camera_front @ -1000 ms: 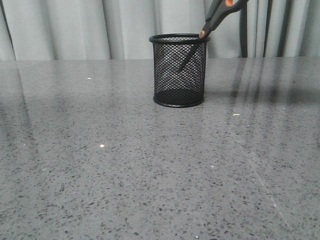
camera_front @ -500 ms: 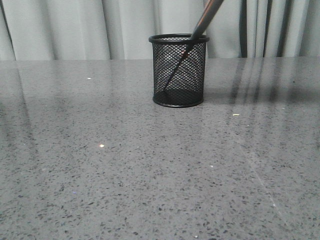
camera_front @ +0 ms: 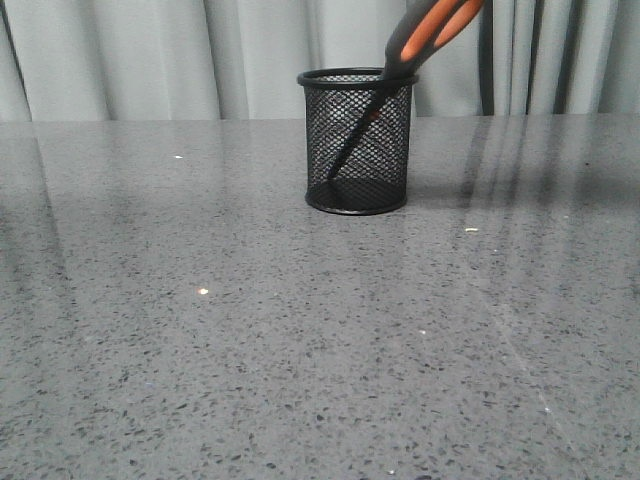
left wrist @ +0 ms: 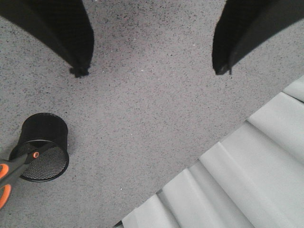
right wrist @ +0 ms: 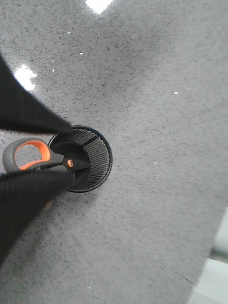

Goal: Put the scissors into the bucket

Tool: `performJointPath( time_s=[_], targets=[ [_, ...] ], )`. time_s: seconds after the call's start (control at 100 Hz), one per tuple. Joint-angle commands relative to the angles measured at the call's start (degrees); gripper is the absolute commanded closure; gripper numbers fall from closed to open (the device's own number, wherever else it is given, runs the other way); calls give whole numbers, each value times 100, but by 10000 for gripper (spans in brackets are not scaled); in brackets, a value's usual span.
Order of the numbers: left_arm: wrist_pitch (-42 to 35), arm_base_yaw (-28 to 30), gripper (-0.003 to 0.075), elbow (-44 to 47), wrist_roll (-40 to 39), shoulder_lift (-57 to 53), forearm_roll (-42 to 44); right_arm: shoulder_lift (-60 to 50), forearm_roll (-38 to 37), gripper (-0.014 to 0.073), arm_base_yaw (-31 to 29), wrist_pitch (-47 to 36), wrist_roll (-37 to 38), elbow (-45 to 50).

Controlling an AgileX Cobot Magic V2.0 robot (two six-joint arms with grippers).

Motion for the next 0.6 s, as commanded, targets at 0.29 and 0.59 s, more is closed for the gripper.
performJointPath(
  time_s=[0.29,0.59],
  targets=[
    [-451,13,740,-173,-130,-113,-1040,-1133,50,644,-32,-1219,-82,-169],
    [-2418,13,740,1157,-230,-1070,-1210,-2703,-277,644,-32,-3073,-82,1895]
  ],
)
